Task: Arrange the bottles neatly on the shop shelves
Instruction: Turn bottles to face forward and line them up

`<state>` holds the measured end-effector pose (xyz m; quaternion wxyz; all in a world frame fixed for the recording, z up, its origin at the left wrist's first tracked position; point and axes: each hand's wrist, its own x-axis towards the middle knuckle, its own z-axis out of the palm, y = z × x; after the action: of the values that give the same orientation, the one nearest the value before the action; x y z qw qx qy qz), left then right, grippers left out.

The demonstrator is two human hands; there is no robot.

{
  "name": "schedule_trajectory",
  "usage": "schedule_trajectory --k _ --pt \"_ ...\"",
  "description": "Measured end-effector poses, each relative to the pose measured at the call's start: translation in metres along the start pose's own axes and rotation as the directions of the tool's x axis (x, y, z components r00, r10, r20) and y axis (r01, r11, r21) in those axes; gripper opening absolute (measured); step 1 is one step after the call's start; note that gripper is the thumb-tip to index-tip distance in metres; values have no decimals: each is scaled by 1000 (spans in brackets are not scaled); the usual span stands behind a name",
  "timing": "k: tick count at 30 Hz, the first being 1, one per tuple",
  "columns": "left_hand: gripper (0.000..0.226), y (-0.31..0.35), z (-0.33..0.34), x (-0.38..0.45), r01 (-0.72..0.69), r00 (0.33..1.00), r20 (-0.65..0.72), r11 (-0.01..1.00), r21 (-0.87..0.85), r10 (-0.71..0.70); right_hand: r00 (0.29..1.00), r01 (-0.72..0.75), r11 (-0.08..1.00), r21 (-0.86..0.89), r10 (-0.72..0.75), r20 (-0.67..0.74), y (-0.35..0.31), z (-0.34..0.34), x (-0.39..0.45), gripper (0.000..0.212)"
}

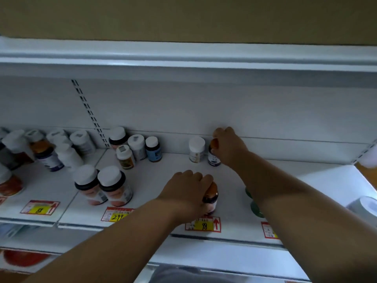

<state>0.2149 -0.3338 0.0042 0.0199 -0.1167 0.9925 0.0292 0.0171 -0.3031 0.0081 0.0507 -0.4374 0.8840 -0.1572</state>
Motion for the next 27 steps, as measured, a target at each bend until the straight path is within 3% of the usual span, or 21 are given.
schedule_trajectory --k 7,13,23,27 --pt "53 -6 9 2 -53 996 -75 998 -28 51 991 -122 989 82 125 -41 2 -28 -81 25" --pt "44 -10 13 2 -73 993 -101 996 -44 69 973 -193 981 -10 193 129 -17 -26 -141 34" --pt "43 -20 14 -1 -97 989 -114 995 -36 92 986 -98 995 20 94 140 -22 -5 -137 43" --pt "56 -21 17 -1 -93 990 -110 995 -35 88 983 -121 986 117 102 155 -21 -12 -132 51"
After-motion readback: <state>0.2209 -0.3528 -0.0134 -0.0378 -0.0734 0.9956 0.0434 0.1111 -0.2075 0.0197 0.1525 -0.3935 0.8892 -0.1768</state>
